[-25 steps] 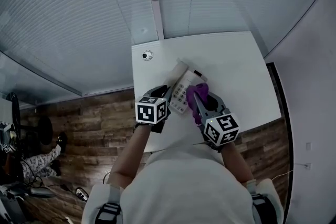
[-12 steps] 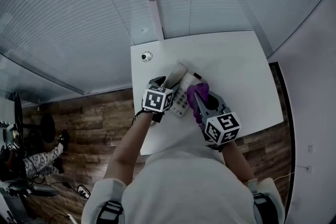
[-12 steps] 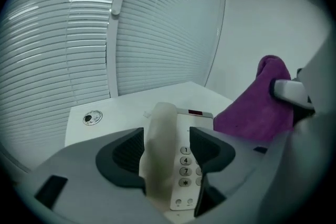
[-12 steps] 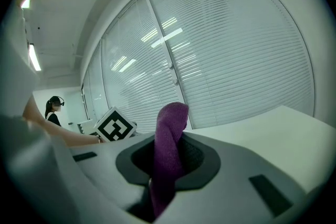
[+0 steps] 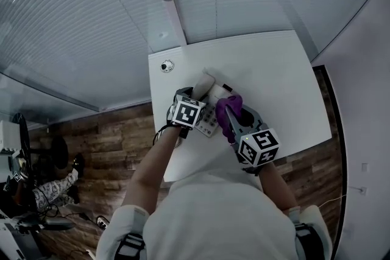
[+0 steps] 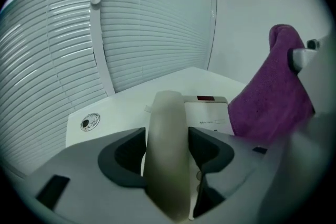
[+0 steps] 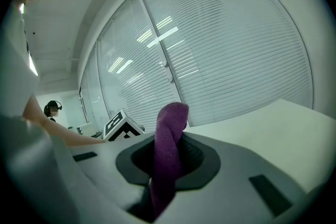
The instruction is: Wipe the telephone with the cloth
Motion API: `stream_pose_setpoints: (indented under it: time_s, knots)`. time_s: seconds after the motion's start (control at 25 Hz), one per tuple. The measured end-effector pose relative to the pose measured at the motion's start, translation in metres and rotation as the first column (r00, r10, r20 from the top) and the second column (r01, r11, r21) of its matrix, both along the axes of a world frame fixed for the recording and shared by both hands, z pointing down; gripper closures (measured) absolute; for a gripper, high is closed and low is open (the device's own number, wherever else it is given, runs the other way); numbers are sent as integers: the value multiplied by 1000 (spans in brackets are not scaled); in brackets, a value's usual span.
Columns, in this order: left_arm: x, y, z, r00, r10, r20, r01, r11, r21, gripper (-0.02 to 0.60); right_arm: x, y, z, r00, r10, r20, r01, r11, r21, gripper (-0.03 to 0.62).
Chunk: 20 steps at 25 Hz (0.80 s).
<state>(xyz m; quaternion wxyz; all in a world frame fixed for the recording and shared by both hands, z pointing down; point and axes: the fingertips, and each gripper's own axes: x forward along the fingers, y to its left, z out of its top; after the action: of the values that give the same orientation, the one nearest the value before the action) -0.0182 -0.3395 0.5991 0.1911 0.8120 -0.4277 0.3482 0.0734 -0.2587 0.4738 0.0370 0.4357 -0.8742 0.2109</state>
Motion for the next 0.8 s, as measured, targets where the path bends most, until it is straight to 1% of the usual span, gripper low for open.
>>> stream_pose_setpoints:
  time_s: [0.04,0.16,0.4,0.52,0.68,0.8]
  knots:
    - [0,-1,1,1000,6,10,-6,1000,4,324,1,-1,1,1000,1,2,-1,1000,-3,534]
    - [1,-2,1,1000,23,10,-23,1000,-11,331,0,-4,3,1000,1,6,-1,1000,-12,534]
    - [3,-1,2,999,41,-27,-42,999,-21,347,-5,-5,3,1000,-10,2,10,1000,-6,534]
    - [2,0,-1,998,44,-39,-44,999,-7,350,-6,-5,3,1000,-11,2,11,1000,-5,534]
    - [-2,0,-6,997,26,-78,-26,1000,-7,350,-6,-5,4,1000,-8,4,8,1000,-6,534]
    - [-6,1,-11,992,3,-126,-5,1000,-15,350,-5,-4,3,1000,-7,5,7,1000,-5,534]
